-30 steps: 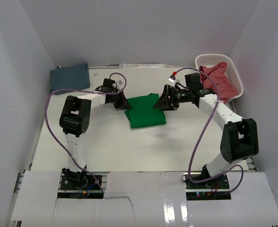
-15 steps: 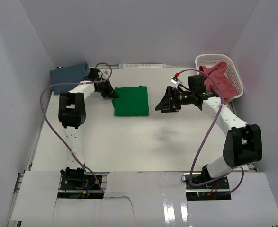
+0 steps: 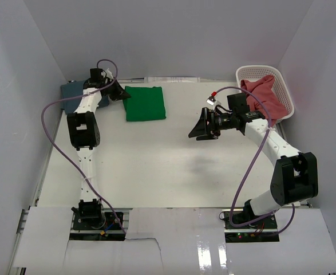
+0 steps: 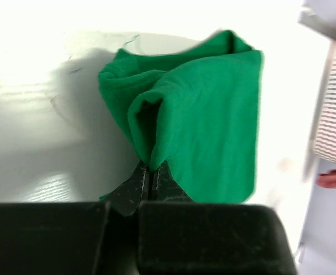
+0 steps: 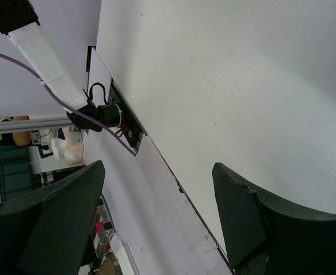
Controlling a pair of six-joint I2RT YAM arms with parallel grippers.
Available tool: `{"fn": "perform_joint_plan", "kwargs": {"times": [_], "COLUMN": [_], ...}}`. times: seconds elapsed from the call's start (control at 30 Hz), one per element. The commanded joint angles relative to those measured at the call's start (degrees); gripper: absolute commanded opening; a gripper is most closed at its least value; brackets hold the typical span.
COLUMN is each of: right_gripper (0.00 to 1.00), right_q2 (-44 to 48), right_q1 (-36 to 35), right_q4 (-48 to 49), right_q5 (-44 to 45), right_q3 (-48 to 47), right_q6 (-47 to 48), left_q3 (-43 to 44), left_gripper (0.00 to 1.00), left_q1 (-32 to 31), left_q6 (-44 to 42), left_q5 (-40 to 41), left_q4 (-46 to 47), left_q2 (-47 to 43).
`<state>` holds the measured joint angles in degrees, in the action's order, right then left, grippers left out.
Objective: Fold and stack the t-shirts
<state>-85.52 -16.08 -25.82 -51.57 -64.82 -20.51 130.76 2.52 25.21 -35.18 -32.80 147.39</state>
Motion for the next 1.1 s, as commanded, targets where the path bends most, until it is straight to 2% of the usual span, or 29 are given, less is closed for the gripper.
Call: {"fn": "perform_joint_plan", "kwargs": {"times": [0.0,0.3,0.57,1.07], "right_gripper": [0.82,0.82,0.82,0.82], "right_q2": [1.1,0.2,0.2,1.0], "right_q1": [0.3,0.3,0.3,0.0], "right_q4": [-1.4,-1.4,-1.6,0.3], "right_q5": [-1.2,-1.5,-1.5,-1.3], "right_q3": [-1.0,-0.8,-0.6,1.9], "right_q6": [1.3,1.0,0.8,-0.7], "left_q3": [4.3,1.3,6.2,6.9], "left_gripper": [0.0,0.0,0.0,0.0], "left_q1": [2.1,5.4,9.0,10.9], "left_q6": [4.0,5.5,7.6,7.7], "left_q5": [-8.0,-3.8,-6.2,-8.3], "left_q4": [2.9,4.3,5.4,9.0], "left_q2": [-1.0,-7.1,-8.8,-11.5]}}
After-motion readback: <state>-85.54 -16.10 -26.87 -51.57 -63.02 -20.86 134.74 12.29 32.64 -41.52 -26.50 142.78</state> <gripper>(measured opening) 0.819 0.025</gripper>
